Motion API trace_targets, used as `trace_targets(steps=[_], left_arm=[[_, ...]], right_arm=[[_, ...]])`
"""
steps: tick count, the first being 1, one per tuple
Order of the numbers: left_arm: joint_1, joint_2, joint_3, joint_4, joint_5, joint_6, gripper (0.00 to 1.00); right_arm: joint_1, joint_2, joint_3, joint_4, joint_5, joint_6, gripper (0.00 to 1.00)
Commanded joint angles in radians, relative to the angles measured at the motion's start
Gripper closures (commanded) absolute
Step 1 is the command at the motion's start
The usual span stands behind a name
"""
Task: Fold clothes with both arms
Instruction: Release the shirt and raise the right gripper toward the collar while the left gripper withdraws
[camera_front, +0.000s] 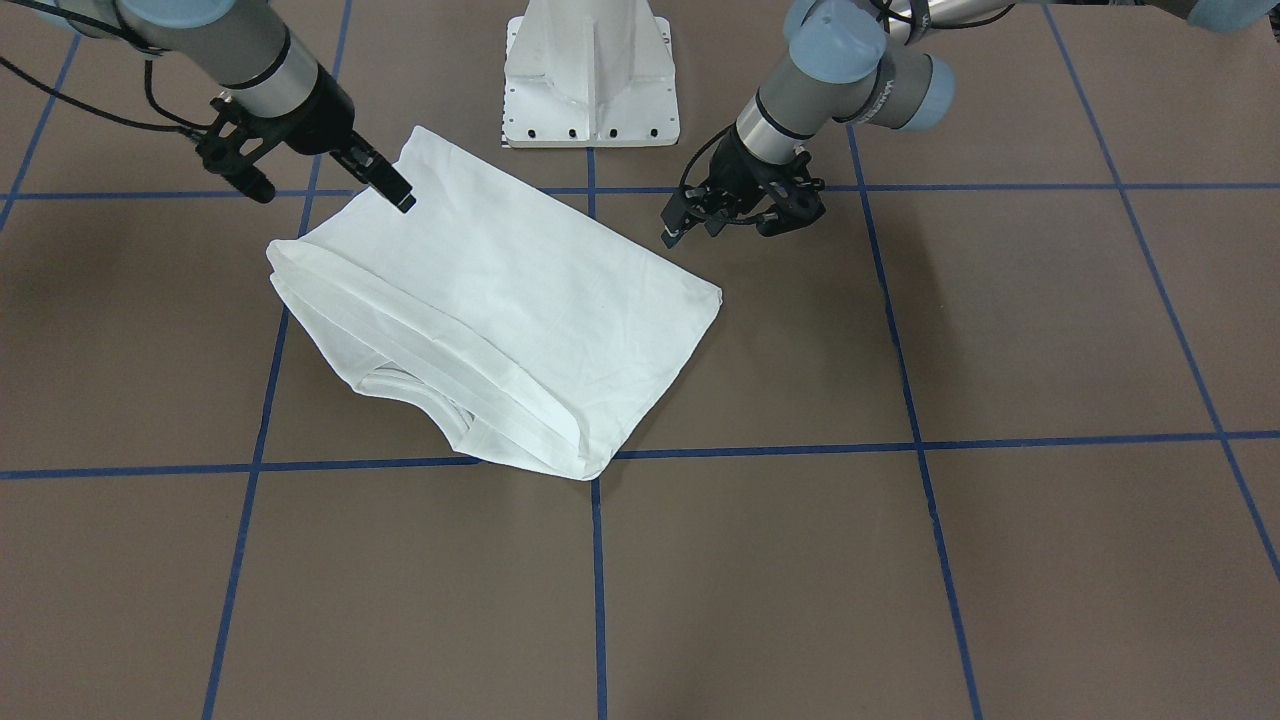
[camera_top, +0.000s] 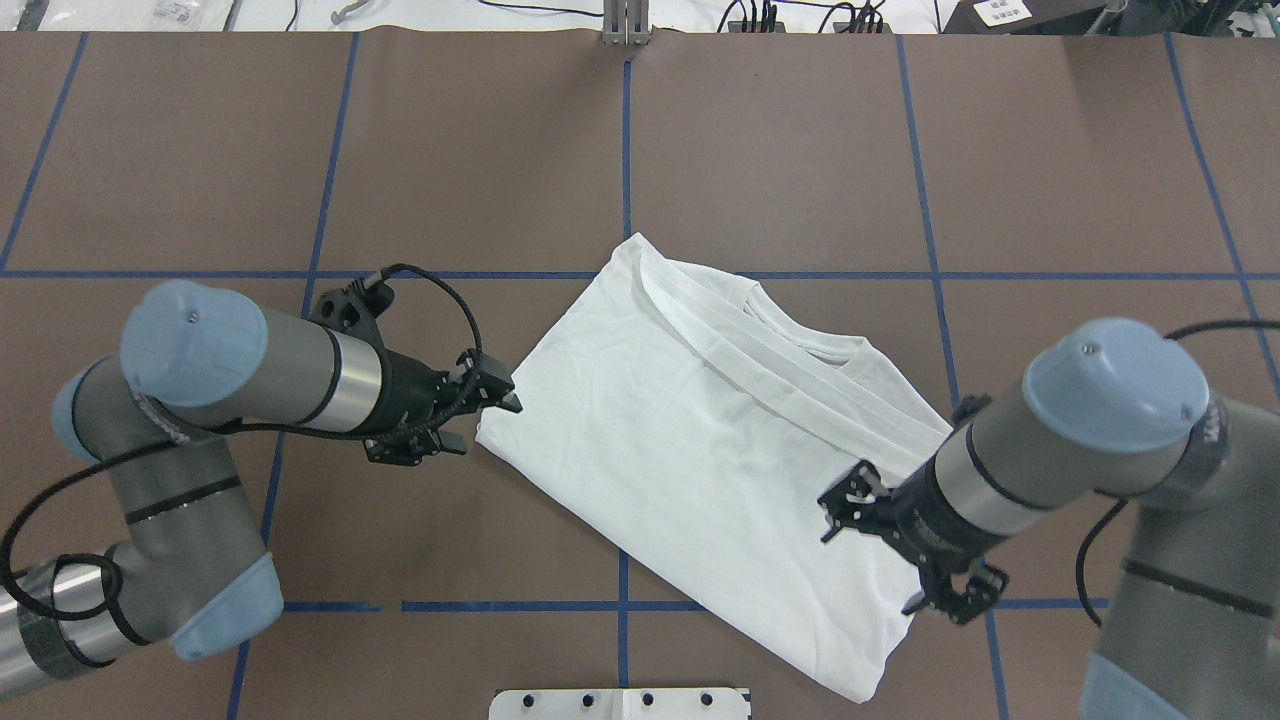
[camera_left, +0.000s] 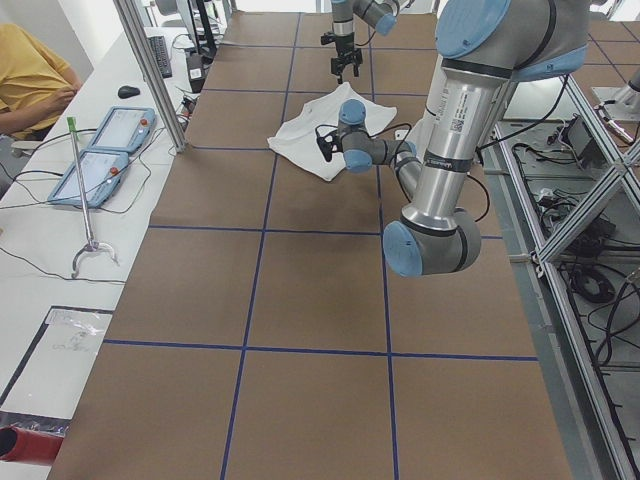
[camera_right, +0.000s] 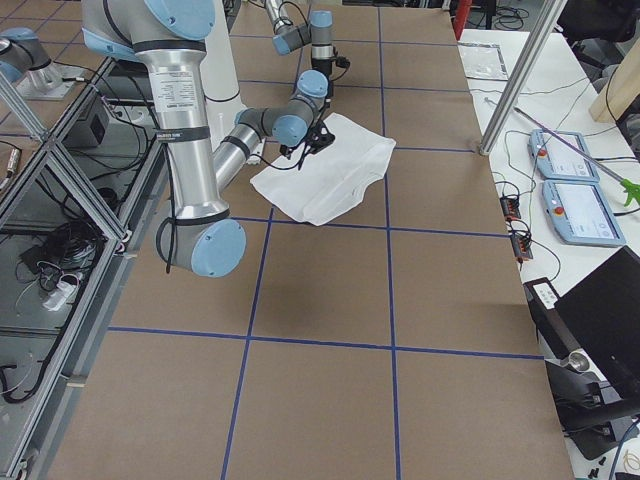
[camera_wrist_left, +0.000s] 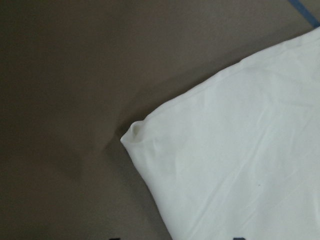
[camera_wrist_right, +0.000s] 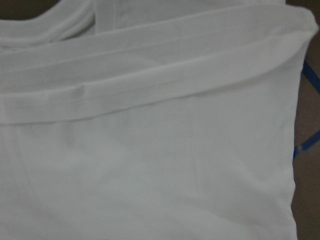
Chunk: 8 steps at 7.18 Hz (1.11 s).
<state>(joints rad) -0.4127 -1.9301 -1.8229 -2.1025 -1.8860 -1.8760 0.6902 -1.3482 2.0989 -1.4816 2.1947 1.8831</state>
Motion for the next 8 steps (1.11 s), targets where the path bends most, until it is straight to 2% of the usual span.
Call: trace_targets(steps=[1,2,4,8], left_arm=[[0.012,-0.006,0.028,0.012,0.018,0.011,0.25],[0.014,-0.015,0.052,0.010,0.053,0.012,0.30],[0.011,-0.023,0.054,0.010,0.061,0.014,0.35],[0.006,-0.023,0.076,0.012,0.102,0.040,0.36]], right_arm=[[0.064,0.047,-0.061,0.003,-0.096,-0.088,0.00],[0.063,0.073,-0.085,0.001,-0.102,-0.088,0.00],[0.063,0.073,-0.092,0.003,-0.102,-0.088,0.00],[0.063,0.075,-0.105,0.003,-0.102,-0.087,0.00]])
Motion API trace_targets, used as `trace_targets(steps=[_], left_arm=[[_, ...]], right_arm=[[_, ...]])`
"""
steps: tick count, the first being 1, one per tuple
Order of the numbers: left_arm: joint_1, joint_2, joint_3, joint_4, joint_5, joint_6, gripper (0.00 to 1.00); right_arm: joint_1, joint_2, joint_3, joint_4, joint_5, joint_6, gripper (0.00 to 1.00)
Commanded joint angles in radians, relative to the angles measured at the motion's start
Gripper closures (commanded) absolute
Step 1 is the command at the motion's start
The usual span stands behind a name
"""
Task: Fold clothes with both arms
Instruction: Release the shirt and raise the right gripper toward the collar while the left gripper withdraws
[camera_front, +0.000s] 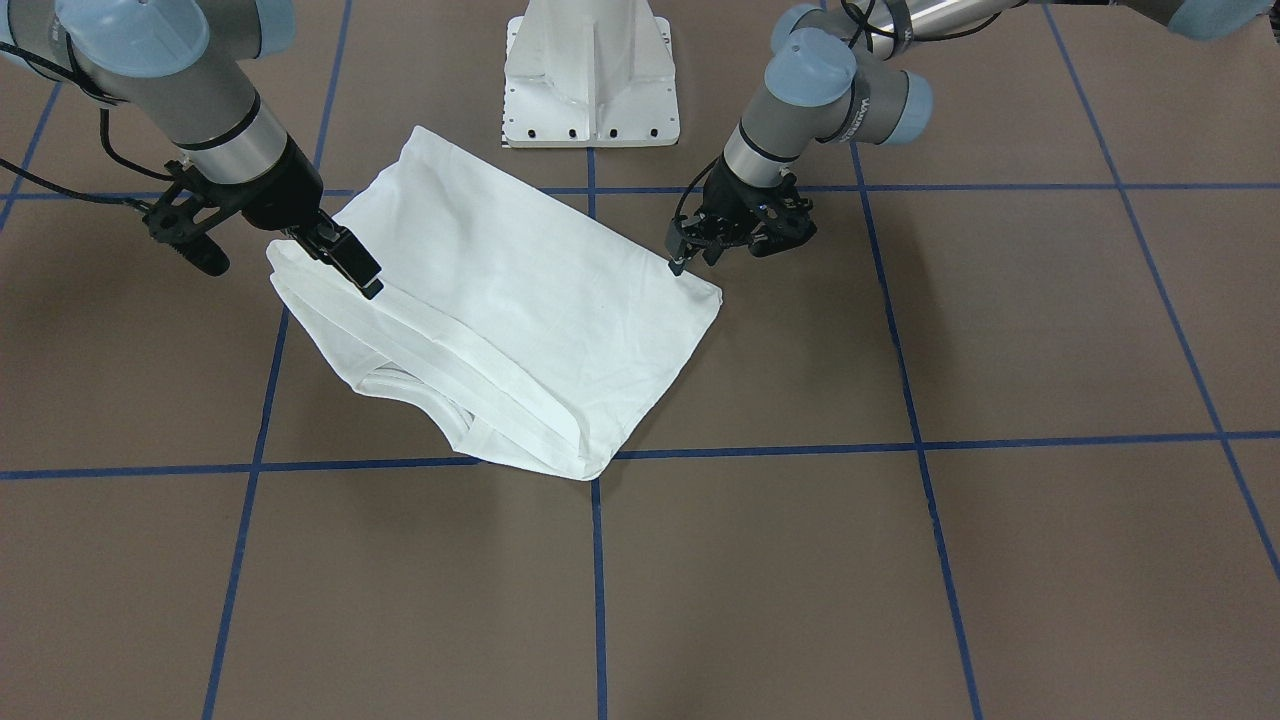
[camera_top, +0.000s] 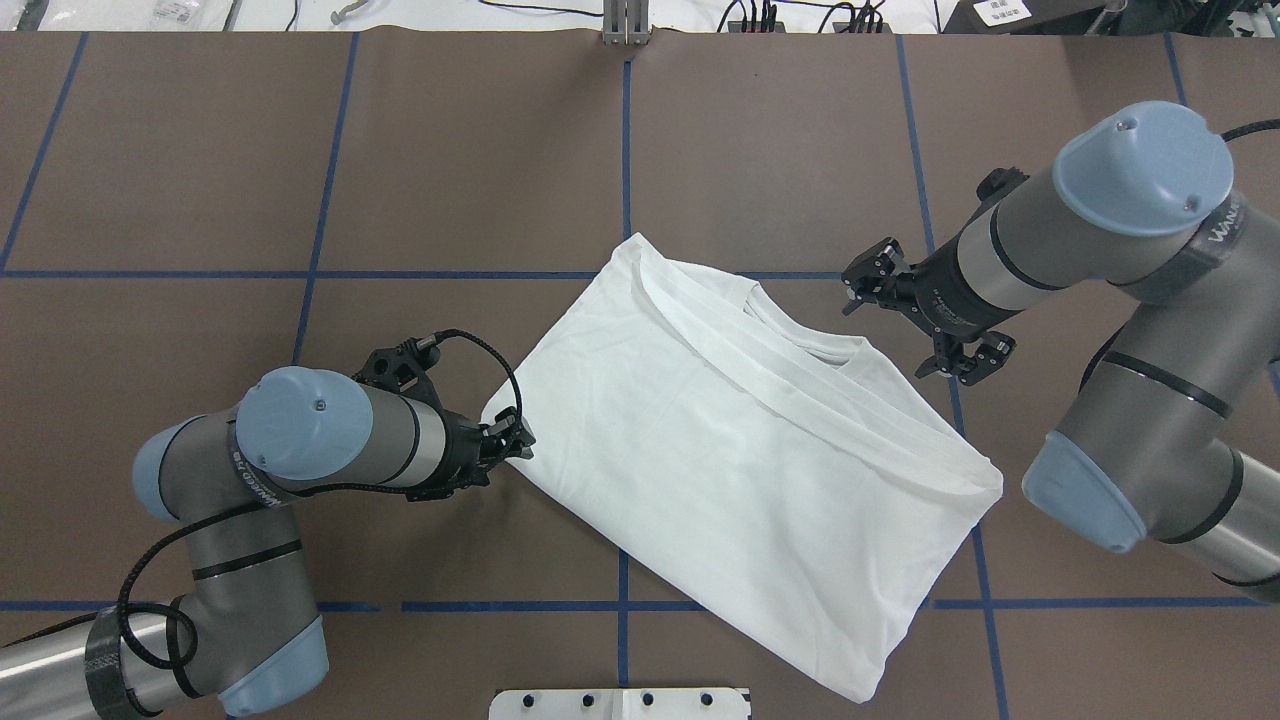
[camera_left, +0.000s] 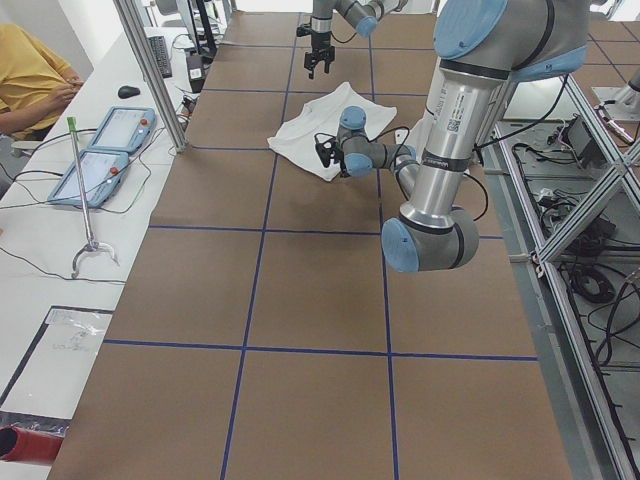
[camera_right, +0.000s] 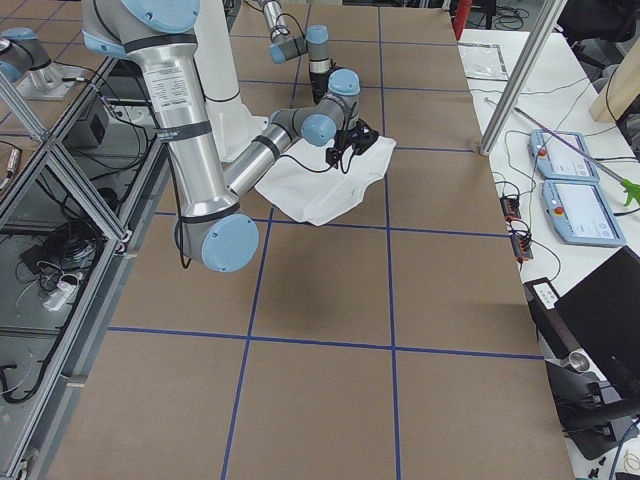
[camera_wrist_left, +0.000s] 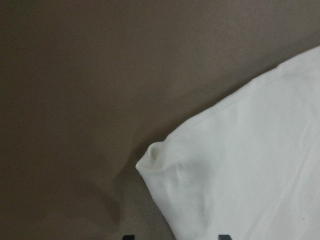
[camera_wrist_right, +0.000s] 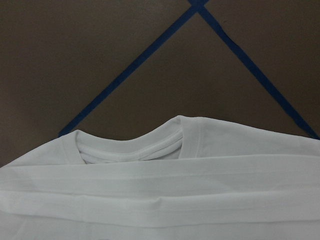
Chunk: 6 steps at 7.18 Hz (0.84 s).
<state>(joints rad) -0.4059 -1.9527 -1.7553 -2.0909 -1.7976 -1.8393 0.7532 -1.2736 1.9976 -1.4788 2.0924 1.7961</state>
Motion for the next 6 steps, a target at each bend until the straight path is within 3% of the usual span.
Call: trace_targets(steps=[1,3,4,6], left_arm=[[-0.001,-0.002,0.013,0.000,0.017,0.003,0.37],[-0.004,-0.002,0.020,0.000,0.047,0.023,0.40],[-0.005,-0.002,0.022,0.000,0.056,0.029,0.47],[-0.010,-0.002,0.022,0.000,0.072,0.031,1.00]], right_arm=[[0.000,0.000,-0.003,0.002,0.000,0.002,0.00],[-0.001,0.000,-0.003,0.000,0.000,0.008,0.00],[-0.003,-0.001,-0.003,0.000,0.000,0.005,0.00],[-0.003,-0.001,-0.003,0.000,0.000,0.006,0.00]])
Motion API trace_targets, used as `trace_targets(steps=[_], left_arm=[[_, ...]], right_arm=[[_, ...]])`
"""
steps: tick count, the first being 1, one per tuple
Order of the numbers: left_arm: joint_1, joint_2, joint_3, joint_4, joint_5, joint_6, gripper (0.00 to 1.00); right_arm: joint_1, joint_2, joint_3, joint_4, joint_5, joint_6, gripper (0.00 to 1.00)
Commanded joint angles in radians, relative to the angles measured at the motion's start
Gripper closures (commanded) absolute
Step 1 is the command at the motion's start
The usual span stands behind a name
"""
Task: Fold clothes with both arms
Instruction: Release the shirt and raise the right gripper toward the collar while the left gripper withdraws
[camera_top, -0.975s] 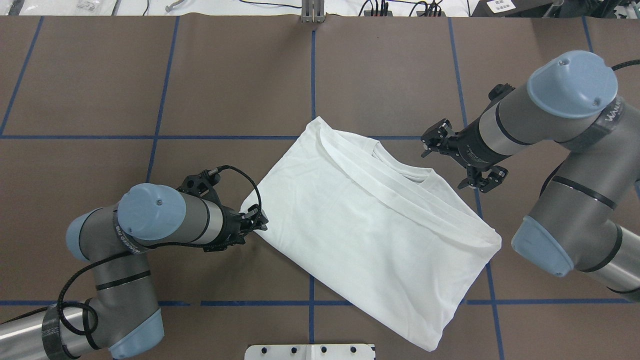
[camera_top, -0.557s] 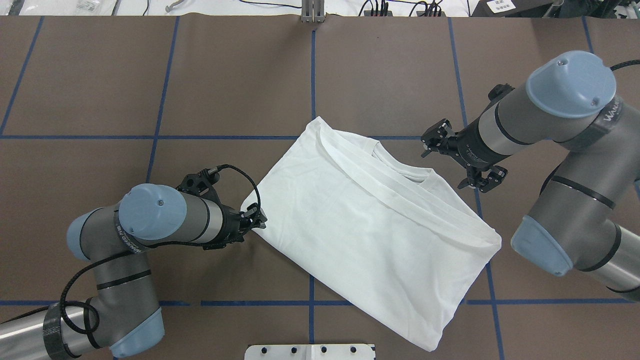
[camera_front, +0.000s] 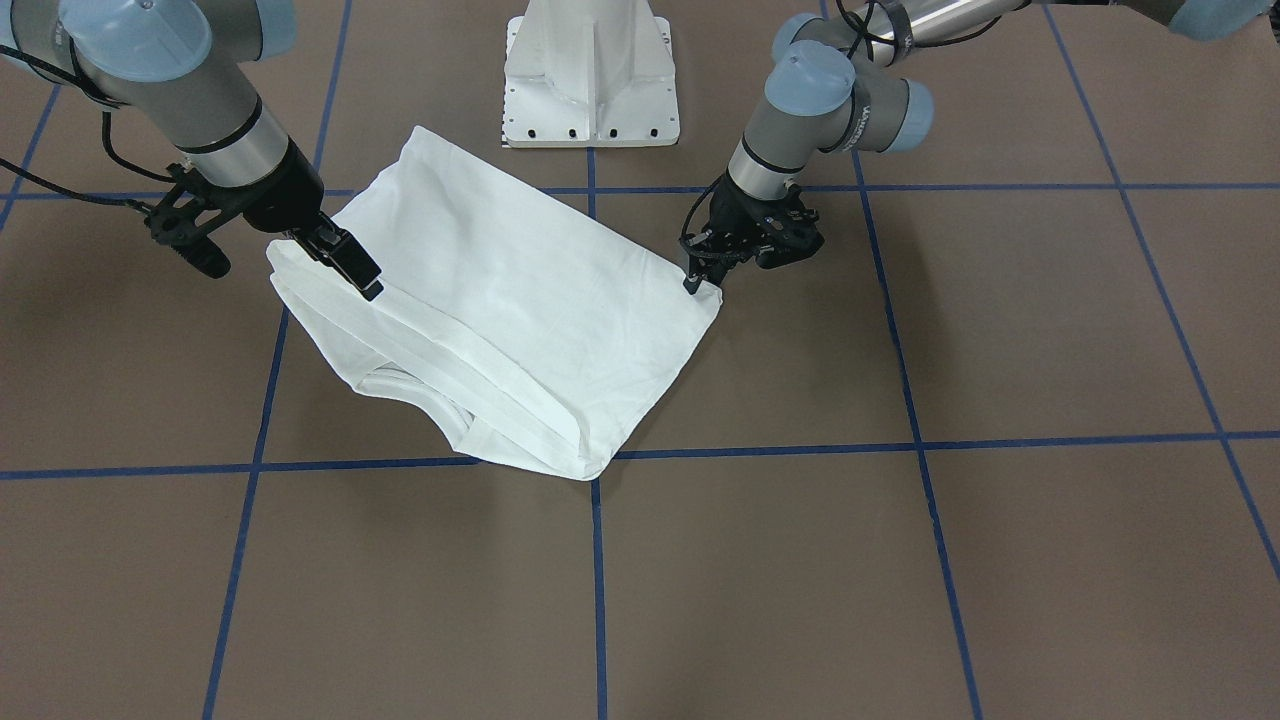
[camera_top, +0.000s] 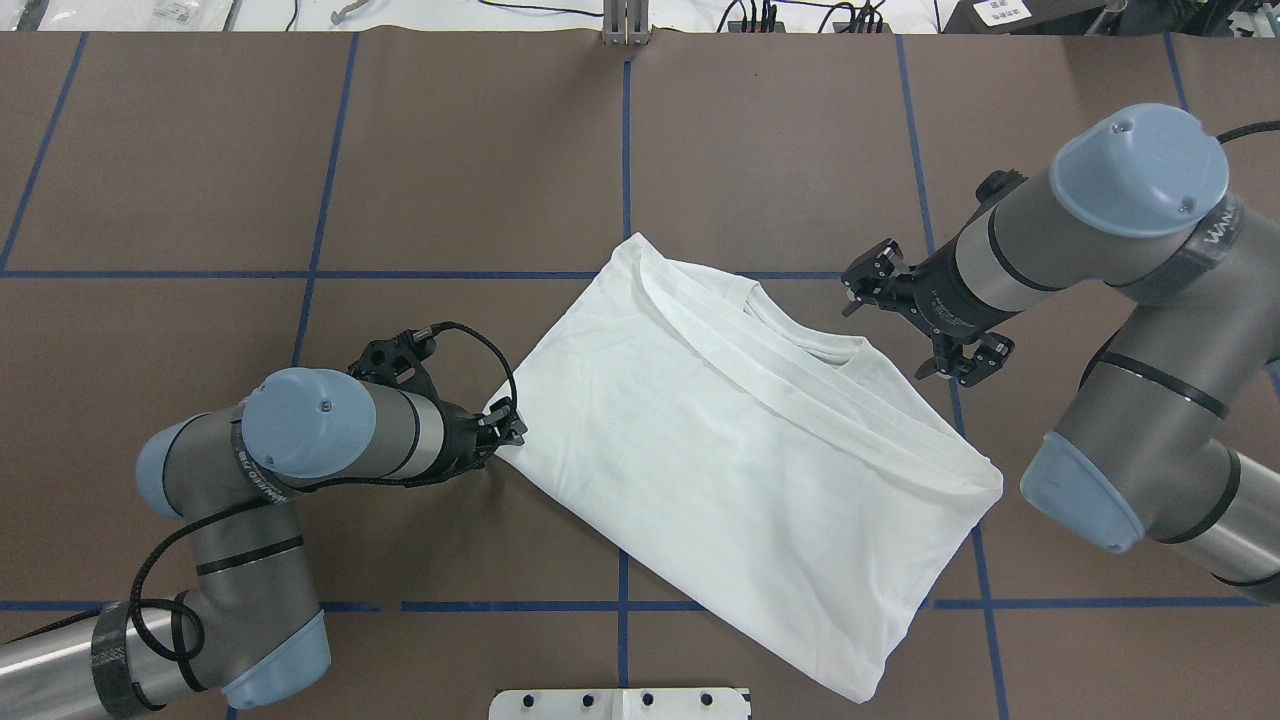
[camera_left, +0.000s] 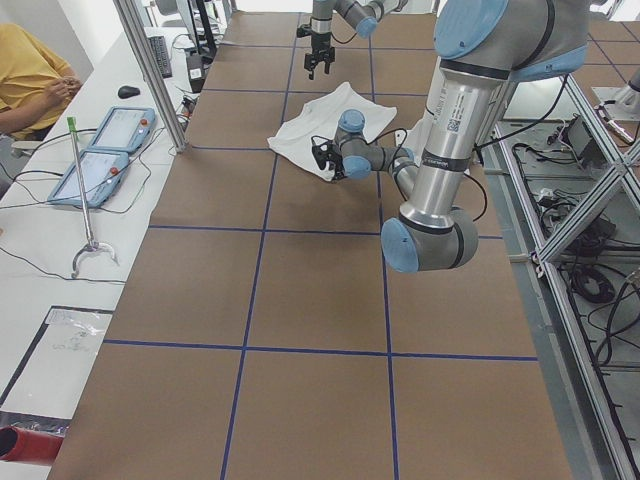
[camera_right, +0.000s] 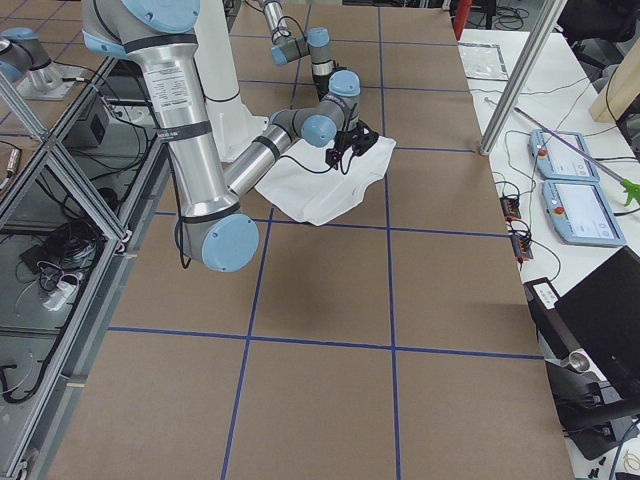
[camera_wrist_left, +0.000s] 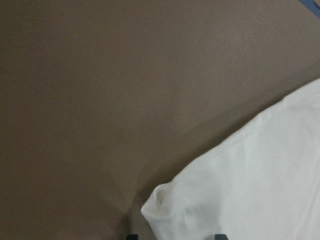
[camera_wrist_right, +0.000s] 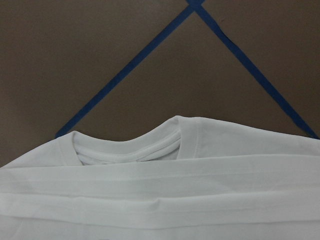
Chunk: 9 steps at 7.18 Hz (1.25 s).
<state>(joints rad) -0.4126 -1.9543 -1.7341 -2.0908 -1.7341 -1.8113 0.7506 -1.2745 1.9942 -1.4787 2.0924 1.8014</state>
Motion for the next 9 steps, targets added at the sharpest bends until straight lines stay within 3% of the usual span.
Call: trace_targets(steps=[1,3,4,6,8,9], left_arm=[[-0.027,0.000,0.001,0.002,0.007,0.051,1.00],[-0.107,-0.003,0.056,-0.005,0.007,0.172,1.00],[-0.167,-0.078,0.126,-0.011,0.016,0.260,1.00],[-0.289,-0.254,0.325,-0.056,0.019,0.289,1.00],[-0.374,-0.471,0.681,-0.232,0.019,0.305,1.00],[-0.387,-0.512,0.774,-0.283,0.019,0.308,1.00]], right_arm=[[-0.002,0.000,0.000,0.000,0.000,0.001,0.00],[-0.007,0.001,0.002,0.000,0.002,0.007,0.00],[-0.007,0.006,0.002,0.002,0.002,0.007,0.00],[-0.011,0.018,0.002,0.002,0.000,0.006,0.00],[-0.028,0.026,0.003,0.002,-0.041,0.007,0.00],[-0.060,0.038,0.002,0.000,-0.090,0.009,0.00]])
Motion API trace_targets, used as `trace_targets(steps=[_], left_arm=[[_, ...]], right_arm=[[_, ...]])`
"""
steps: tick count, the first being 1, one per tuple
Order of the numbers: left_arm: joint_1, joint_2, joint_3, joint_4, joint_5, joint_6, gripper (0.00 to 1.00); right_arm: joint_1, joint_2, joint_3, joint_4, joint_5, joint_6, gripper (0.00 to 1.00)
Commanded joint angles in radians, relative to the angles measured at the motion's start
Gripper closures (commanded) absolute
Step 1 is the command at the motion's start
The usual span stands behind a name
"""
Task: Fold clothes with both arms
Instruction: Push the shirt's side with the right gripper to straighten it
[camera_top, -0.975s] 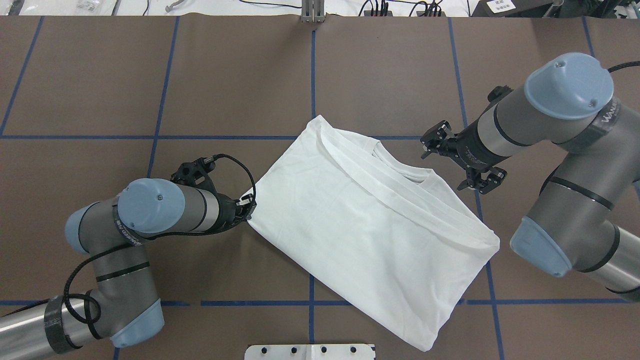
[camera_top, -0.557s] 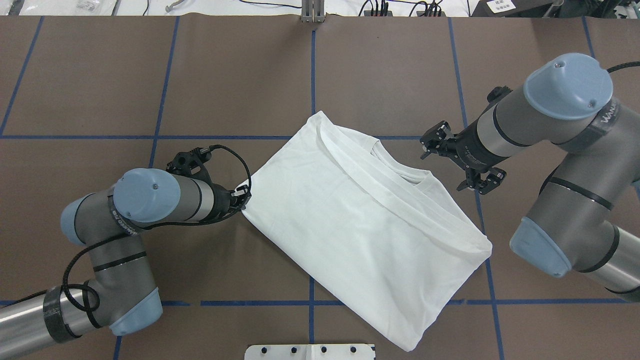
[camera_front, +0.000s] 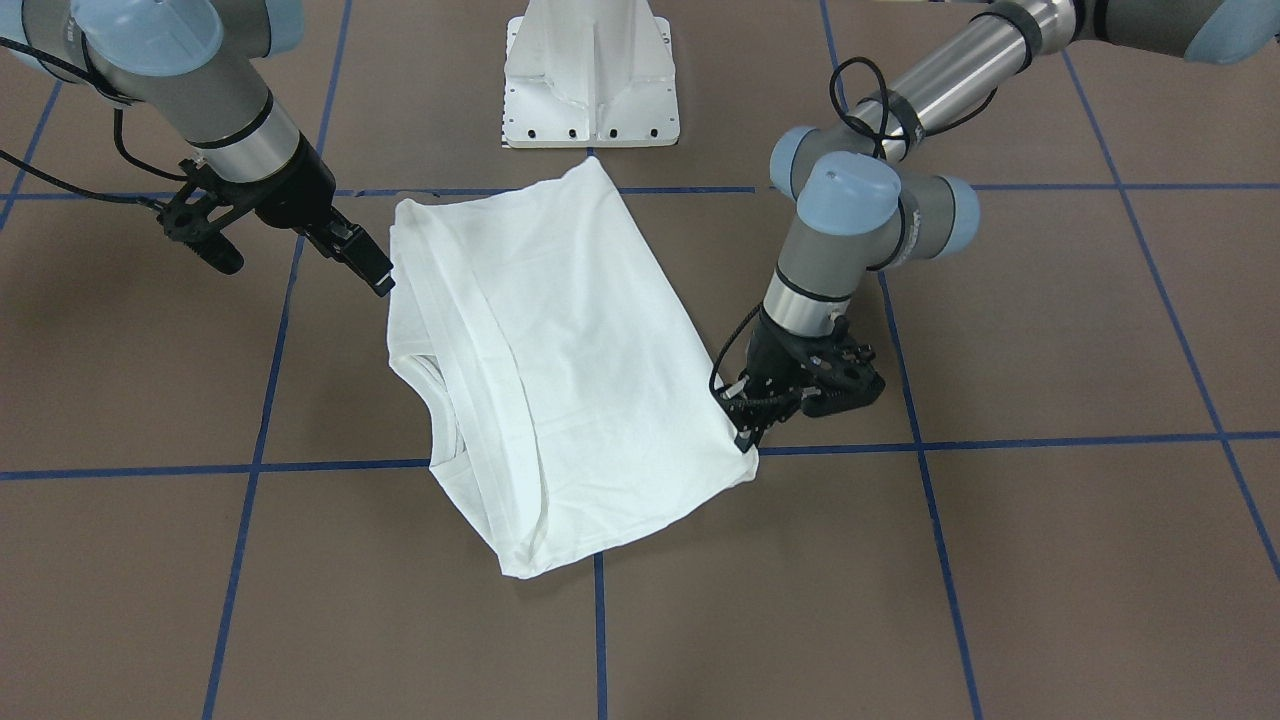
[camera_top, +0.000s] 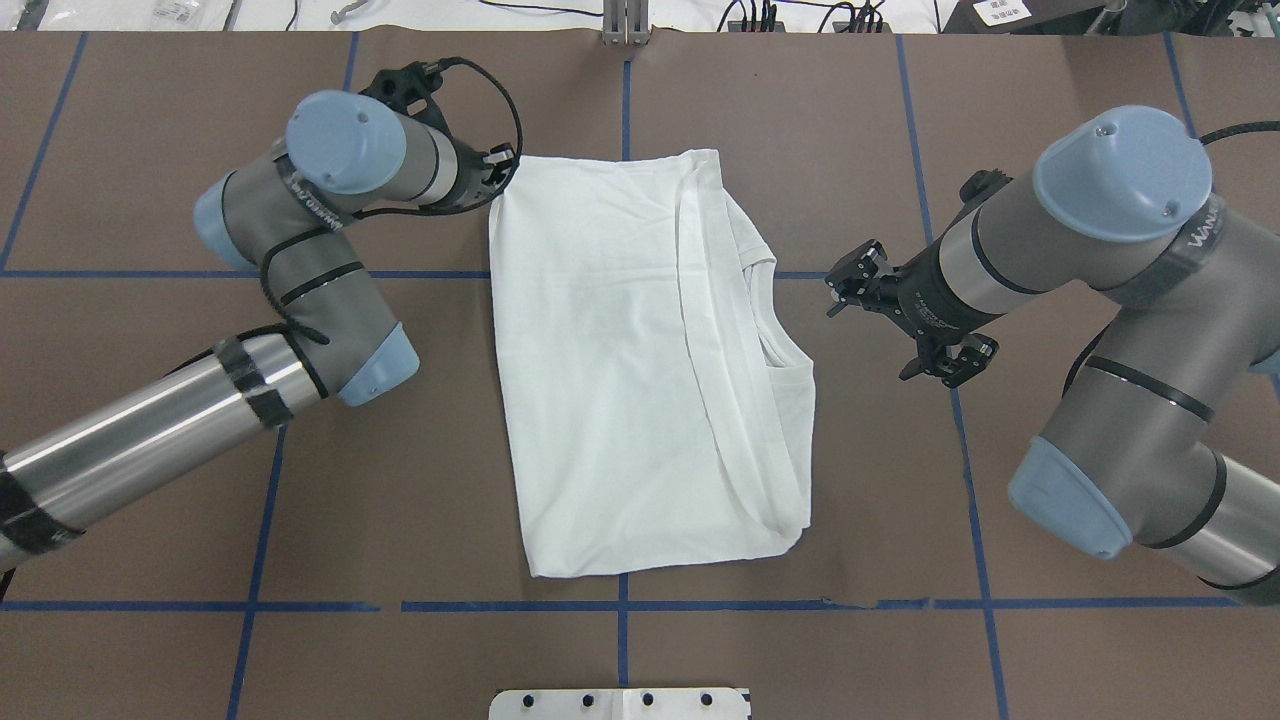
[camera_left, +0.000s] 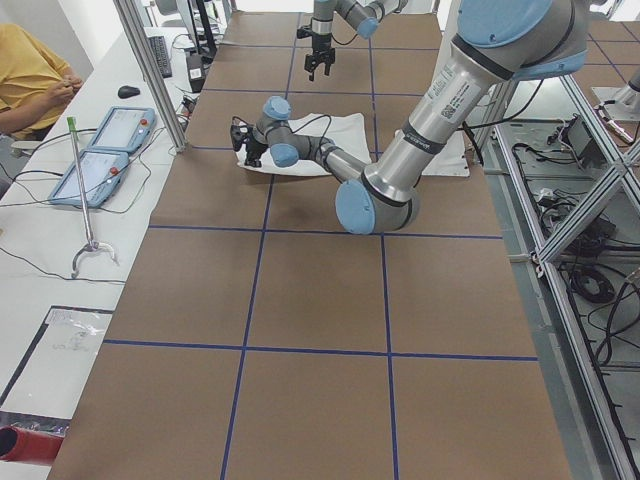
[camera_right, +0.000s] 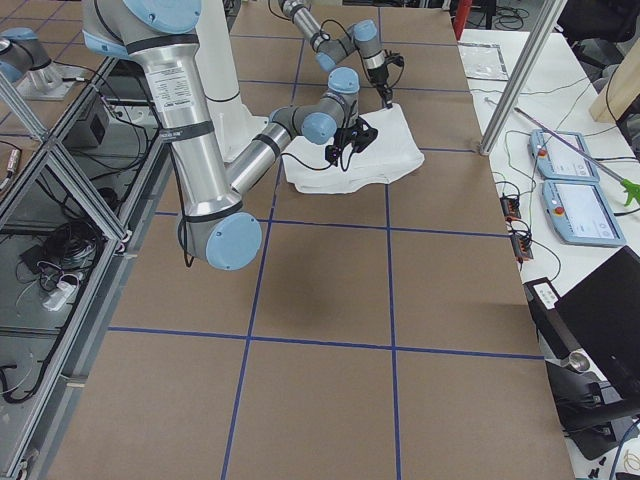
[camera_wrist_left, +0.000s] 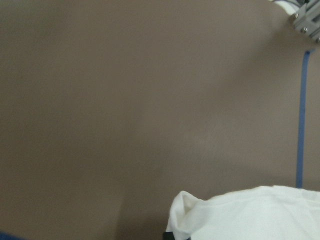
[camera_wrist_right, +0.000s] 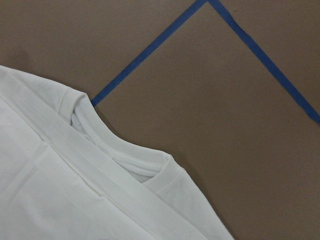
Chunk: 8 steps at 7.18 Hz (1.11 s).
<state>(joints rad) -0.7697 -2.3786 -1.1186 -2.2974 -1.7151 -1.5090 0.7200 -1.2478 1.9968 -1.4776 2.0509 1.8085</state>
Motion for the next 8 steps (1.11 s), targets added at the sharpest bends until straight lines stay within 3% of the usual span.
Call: trace_targets(steps=[1,2,3,6,8], left_arm=[[-0.036,-0.093,0.172,-0.085,-0.001,0.009,0.78],[-0.036,-0.097,0.171,-0.085,-0.004,0.028,0.38],[-0.042,-0.094,0.136,-0.083,-0.014,0.033,0.34],[-0.110,0.153,-0.223,-0.070,-0.234,0.042,0.33],[-0.115,0.200,-0.273,-0.070,-0.238,0.042,0.33]], right_arm=[[-0.063,0.022,-0.004,-0.007,-0.092,0.003,0.00],[-0.085,0.028,-0.006,-0.007,-0.103,0.002,0.00],[-0.109,0.036,-0.018,-0.004,-0.104,0.002,0.00],[-0.279,0.122,-0.117,-0.017,-0.251,-0.036,0.00],[-0.307,0.186,-0.167,-0.061,-0.261,-0.229,0.00]])
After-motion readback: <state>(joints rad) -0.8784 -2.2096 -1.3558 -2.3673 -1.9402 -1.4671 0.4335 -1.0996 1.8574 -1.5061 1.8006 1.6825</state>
